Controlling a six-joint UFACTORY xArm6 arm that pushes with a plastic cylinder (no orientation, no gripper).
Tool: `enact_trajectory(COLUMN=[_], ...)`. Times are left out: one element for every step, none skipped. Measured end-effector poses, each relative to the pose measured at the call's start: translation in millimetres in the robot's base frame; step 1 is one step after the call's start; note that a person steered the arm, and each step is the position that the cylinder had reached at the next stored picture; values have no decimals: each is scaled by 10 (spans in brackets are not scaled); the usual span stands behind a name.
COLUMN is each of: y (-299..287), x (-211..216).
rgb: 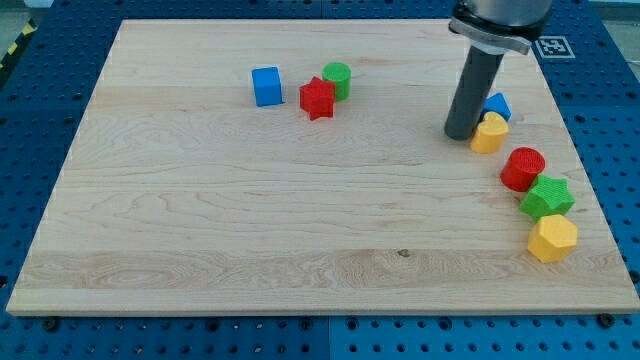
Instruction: Slide the red star and green circle little bit up
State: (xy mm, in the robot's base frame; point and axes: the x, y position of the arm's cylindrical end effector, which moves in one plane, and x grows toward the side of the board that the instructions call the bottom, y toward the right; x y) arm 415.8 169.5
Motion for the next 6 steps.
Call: enact_trajectory(y=[159,228,132,-325,-1014,-1833], x=[74,122,122,122,113,-3])
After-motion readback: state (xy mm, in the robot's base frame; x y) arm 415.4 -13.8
